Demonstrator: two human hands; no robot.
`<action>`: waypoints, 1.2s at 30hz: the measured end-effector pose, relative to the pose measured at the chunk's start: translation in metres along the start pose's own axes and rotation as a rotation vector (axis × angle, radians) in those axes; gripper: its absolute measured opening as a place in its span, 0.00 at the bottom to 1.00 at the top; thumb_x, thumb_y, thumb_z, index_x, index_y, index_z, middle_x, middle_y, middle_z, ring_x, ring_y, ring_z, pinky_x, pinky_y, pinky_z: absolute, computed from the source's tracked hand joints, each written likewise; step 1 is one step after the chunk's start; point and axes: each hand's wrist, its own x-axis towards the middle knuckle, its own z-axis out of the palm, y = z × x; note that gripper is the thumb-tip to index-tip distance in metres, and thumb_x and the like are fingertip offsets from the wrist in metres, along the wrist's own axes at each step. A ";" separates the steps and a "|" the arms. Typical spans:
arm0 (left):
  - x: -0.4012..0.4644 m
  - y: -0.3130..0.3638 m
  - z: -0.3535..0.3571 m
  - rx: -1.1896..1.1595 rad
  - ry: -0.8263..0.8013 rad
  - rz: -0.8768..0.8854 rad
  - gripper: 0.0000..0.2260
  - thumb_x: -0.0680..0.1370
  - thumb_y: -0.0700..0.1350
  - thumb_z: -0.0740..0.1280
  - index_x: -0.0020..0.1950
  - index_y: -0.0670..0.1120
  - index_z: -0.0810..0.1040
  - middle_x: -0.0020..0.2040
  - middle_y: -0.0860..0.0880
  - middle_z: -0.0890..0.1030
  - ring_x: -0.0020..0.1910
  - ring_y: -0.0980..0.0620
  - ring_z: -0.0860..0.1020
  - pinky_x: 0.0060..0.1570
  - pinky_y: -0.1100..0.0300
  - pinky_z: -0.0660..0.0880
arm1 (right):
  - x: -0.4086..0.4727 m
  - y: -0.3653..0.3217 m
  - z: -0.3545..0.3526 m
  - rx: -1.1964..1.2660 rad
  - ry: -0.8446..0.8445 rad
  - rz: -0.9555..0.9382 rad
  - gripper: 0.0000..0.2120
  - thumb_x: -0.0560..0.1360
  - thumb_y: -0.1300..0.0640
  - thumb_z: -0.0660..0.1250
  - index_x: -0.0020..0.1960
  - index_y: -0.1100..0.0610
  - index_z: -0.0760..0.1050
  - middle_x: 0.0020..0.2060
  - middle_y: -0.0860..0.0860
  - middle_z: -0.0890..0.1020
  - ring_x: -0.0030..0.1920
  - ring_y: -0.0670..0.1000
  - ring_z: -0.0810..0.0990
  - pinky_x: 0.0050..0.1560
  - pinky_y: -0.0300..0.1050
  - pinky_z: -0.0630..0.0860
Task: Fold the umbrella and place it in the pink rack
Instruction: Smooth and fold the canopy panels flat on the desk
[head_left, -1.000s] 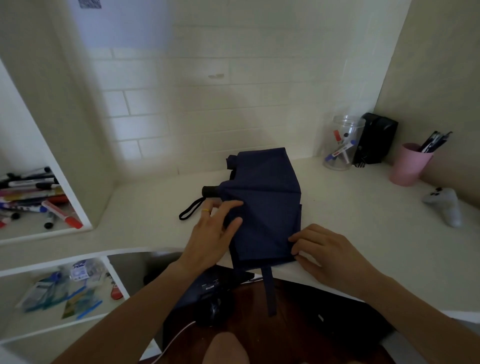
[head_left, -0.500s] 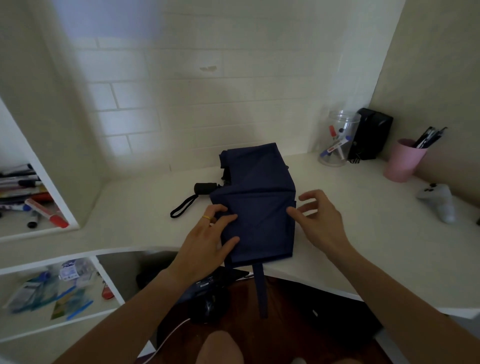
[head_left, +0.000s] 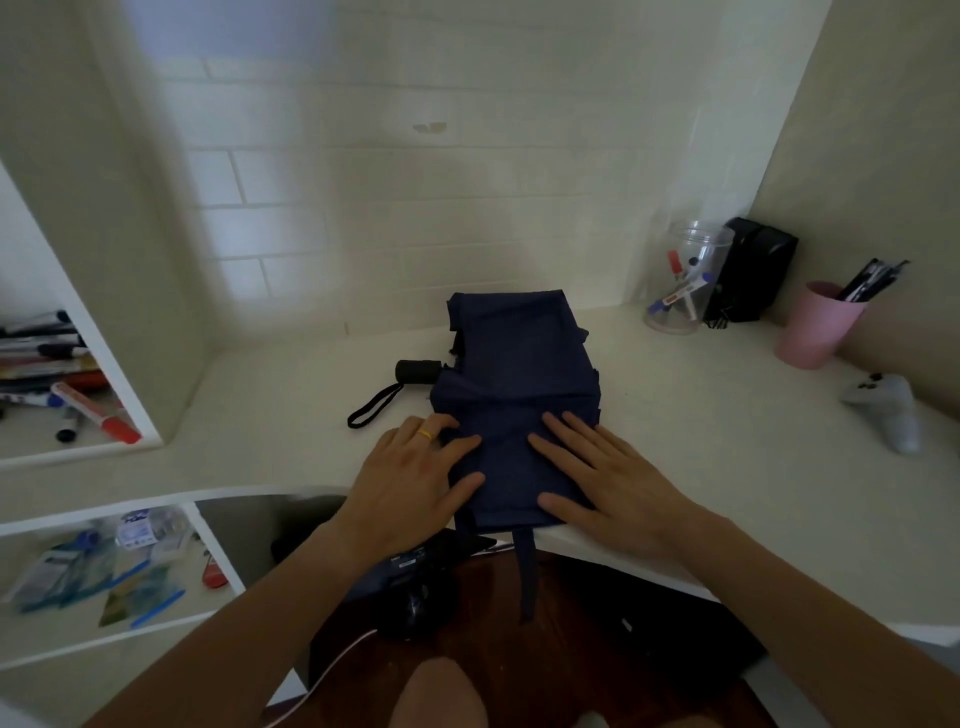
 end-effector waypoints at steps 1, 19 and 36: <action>0.001 0.000 -0.003 0.016 0.016 0.011 0.24 0.81 0.63 0.56 0.67 0.52 0.79 0.67 0.47 0.75 0.63 0.45 0.74 0.59 0.48 0.75 | 0.000 -0.001 0.001 0.003 -0.021 0.001 0.34 0.79 0.30 0.43 0.81 0.41 0.40 0.80 0.42 0.38 0.79 0.44 0.34 0.80 0.48 0.39; -0.002 -0.009 0.004 -0.004 -0.266 0.161 0.31 0.78 0.74 0.41 0.80 0.66 0.41 0.83 0.55 0.43 0.82 0.55 0.43 0.80 0.51 0.45 | 0.020 0.018 -0.051 0.548 0.436 0.242 0.20 0.73 0.41 0.72 0.62 0.46 0.79 0.56 0.43 0.84 0.54 0.39 0.81 0.60 0.41 0.77; -0.002 -0.008 0.001 0.013 -0.257 0.167 0.31 0.80 0.72 0.44 0.81 0.64 0.44 0.83 0.54 0.43 0.82 0.54 0.43 0.80 0.49 0.45 | 0.048 0.016 -0.113 1.280 0.597 0.223 0.14 0.73 0.66 0.74 0.56 0.55 0.84 0.50 0.54 0.87 0.52 0.50 0.86 0.53 0.41 0.82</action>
